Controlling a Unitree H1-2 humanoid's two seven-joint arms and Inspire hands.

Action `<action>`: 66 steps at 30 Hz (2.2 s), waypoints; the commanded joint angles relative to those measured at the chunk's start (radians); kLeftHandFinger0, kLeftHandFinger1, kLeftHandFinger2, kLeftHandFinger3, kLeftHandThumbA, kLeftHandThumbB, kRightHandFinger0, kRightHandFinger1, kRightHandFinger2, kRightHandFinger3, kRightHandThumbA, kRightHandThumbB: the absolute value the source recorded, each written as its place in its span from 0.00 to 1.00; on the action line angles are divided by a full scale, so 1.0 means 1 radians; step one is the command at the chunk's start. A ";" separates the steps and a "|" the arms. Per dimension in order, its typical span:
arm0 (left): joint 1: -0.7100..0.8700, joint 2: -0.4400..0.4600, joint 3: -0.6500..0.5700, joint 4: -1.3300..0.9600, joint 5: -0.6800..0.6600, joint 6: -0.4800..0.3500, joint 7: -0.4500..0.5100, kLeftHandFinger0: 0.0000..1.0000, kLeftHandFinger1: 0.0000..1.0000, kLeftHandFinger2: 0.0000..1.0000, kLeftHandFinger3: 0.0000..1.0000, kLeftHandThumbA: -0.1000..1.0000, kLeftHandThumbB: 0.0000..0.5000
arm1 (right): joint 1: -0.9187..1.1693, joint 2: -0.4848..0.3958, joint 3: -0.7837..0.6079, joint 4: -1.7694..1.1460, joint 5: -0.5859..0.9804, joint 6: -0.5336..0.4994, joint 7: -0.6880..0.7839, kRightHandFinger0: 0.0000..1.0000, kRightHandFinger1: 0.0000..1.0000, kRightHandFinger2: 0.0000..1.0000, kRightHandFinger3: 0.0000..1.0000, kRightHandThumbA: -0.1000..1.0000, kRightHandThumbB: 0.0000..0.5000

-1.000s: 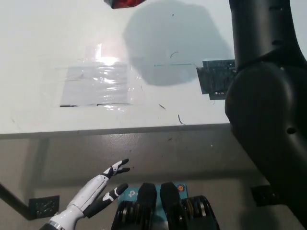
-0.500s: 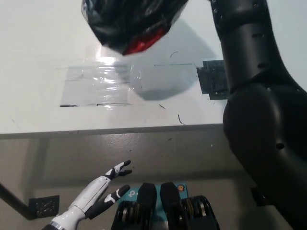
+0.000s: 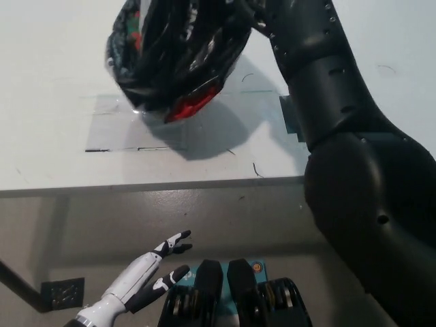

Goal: The robot uses its right hand to pick up a bag of coffee beans and puts it in the black plastic bag, then the robot grabs the top of the bag and lifts it.

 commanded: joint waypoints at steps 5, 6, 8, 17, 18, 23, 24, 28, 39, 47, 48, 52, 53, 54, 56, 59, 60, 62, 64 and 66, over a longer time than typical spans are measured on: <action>-0.016 -0.002 -0.027 0.002 0.013 -0.015 -0.012 0.98 0.89 0.90 1.00 1.00 0.71 | -0.148 0.034 0.010 0.018 0.010 -0.080 0.049 0.00 0.05 0.58 0.84 0.03 0.01; -0.015 -0.003 -0.029 0.001 0.015 -0.013 -0.011 0.98 0.89 0.90 1.00 1.00 0.73 | -0.150 0.038 0.012 0.024 0.008 -0.084 0.050 0.00 0.03 0.56 0.82 0.03 0.02; -0.014 -0.004 -0.033 -0.005 0.015 -0.007 -0.013 0.97 0.88 0.88 1.00 1.00 0.72 | -0.157 0.048 0.013 0.044 0.003 -0.102 0.050 0.00 0.02 0.57 0.87 0.02 0.04; -0.027 -0.006 -0.050 0.006 0.022 -0.021 -0.016 0.94 0.86 0.88 1.00 1.00 0.67 | -0.150 0.062 0.019 0.097 -0.008 -0.153 0.088 0.00 0.00 0.52 0.79 0.09 0.00; -0.027 -0.007 -0.052 0.008 0.022 -0.022 -0.016 0.94 0.86 0.88 1.00 1.00 0.66 | -0.148 0.064 0.024 0.099 -0.013 -0.156 0.087 0.00 0.01 0.53 0.80 0.10 0.00; -0.039 -0.018 -0.067 0.028 0.035 -0.036 -0.003 0.92 0.86 0.88 1.00 1.00 0.61 | -0.146 0.098 0.042 0.101 -0.029 -0.159 0.099 0.00 0.00 0.52 0.78 0.10 0.02; -0.040 -0.019 -0.068 0.028 0.035 -0.036 -0.003 0.92 0.86 0.88 1.00 1.00 0.61 | -0.148 0.100 0.045 0.103 -0.033 -0.157 0.096 0.00 0.00 0.52 0.78 0.10 0.02; -0.042 -0.019 -0.074 0.024 0.037 -0.035 0.000 0.92 0.86 0.89 1.00 1.00 0.58 | -0.150 0.110 0.049 0.112 -0.034 -0.153 0.095 0.00 0.00 0.49 0.72 0.14 0.00; -0.062 -0.012 -0.081 0.009 0.043 -0.019 -0.020 0.90 0.88 0.92 1.00 1.00 0.53 | -0.043 0.046 0.224 0.196 -0.220 -0.163 0.169 0.65 0.91 1.00 1.00 0.52 0.30; -0.070 -0.018 -0.078 0.001 0.038 0.016 -0.035 0.91 0.87 0.91 1.00 1.00 0.65 | 0.072 -0.033 0.491 0.240 -0.382 -0.137 0.355 1.00 1.00 1.00 1.00 0.85 0.76; -0.075 -0.018 -0.078 0.002 0.040 0.019 -0.037 0.91 0.86 0.90 1.00 1.00 0.64 | 0.082 -0.043 0.526 0.241 -0.402 -0.140 0.373 1.00 1.00 1.00 1.00 0.91 0.73; -0.080 -0.017 -0.081 -0.005 0.048 0.040 -0.046 0.91 0.86 0.90 1.00 1.00 0.68 | 0.110 -0.061 0.565 0.236 -0.408 -0.150 0.388 1.00 1.00 1.00 1.00 0.92 0.75; -0.084 -0.019 -0.080 -0.003 0.045 0.042 -0.047 0.91 0.86 0.90 1.00 1.00 0.67 | 0.109 -0.065 0.565 0.236 -0.404 -0.150 0.385 1.00 1.00 1.00 1.00 0.91 0.77; -0.085 -0.020 -0.079 -0.006 0.041 0.044 -0.049 0.90 0.85 0.89 1.00 1.00 0.65 | 0.109 -0.070 0.571 0.235 -0.406 -0.151 0.392 1.00 1.00 1.00 1.00 0.92 0.79; -0.084 -0.020 -0.078 -0.011 0.038 0.047 -0.052 0.90 0.85 0.89 1.00 1.00 0.65 | 0.109 -0.074 0.578 0.233 -0.413 -0.154 0.399 1.00 1.00 1.00 1.00 0.92 0.79; -0.090 -0.020 -0.077 -0.002 0.040 0.039 -0.048 0.89 0.84 0.88 1.00 1.00 0.67 | 0.103 -0.082 0.579 0.228 -0.421 -0.154 0.415 1.00 1.00 1.00 1.00 0.92 0.80; -0.091 -0.020 -0.078 0.000 0.040 0.038 -0.048 0.89 0.84 0.88 1.00 1.00 0.67 | 0.102 -0.085 0.576 0.226 -0.422 -0.154 0.419 1.00 1.00 1.00 1.00 0.92 0.83; -0.091 -0.018 -0.079 0.004 0.042 0.033 -0.048 0.89 0.85 0.89 1.00 1.00 0.68 | 0.095 -0.092 0.568 0.220 -0.424 -0.162 0.416 1.00 1.00 1.00 1.00 0.88 0.91; -0.091 -0.017 -0.080 0.006 0.043 0.032 -0.048 0.89 0.86 0.89 1.00 1.00 0.71 | 0.083 -0.096 0.567 0.213 -0.432 -0.161 0.407 1.00 1.00 1.00 1.00 0.86 0.98; -0.092 -0.015 -0.080 0.007 0.045 0.034 -0.050 0.89 0.86 0.90 1.00 1.00 0.72 | 0.050 -0.112 0.595 0.188 -0.462 -0.149 0.420 1.00 1.00 1.00 1.00 0.89 1.00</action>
